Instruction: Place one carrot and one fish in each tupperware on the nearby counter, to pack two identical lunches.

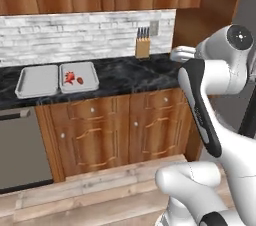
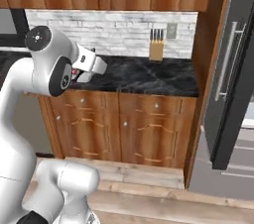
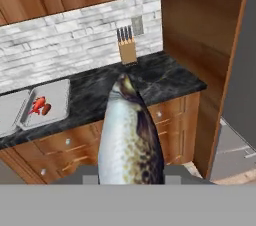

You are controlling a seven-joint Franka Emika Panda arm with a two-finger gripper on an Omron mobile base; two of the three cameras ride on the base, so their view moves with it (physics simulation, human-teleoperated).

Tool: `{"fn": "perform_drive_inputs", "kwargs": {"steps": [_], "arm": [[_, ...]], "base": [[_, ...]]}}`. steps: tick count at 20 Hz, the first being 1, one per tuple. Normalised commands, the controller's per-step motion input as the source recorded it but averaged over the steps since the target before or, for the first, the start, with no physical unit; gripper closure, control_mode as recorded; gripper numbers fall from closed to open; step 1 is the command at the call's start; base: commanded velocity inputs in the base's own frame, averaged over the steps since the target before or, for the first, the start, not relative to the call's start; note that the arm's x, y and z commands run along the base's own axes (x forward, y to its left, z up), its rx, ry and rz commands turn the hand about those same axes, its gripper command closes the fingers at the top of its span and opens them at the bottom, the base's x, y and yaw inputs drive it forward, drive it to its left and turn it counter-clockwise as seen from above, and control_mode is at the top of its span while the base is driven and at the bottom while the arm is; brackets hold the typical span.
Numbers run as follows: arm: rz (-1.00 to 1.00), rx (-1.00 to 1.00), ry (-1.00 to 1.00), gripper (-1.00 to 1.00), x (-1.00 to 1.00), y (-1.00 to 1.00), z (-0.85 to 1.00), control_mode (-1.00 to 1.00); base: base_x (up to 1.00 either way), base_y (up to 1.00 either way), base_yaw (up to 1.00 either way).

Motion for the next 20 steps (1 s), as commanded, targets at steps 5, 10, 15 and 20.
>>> {"fn": "perform_drive_inputs", "kwargs": {"steps": [5,10,15,20], "arm": [[0.00,0.00,0.00,1.00,0.00,0.00,0.00,1.00],[0.00,0.00,0.00,1.00,0.00,0.00,0.00,1.00],[0.00,0.00,0.00,1.00,0.00,0.00,0.00,1.00],[0.00,0.00,0.00,1.00,0.00,0.00,0.00,1.00]], "base": [[0.85,1.00,0.01],[0.79,1.00,0.00],[0.61,1.00,0.00],[0.58,0.88,0.00]]}}
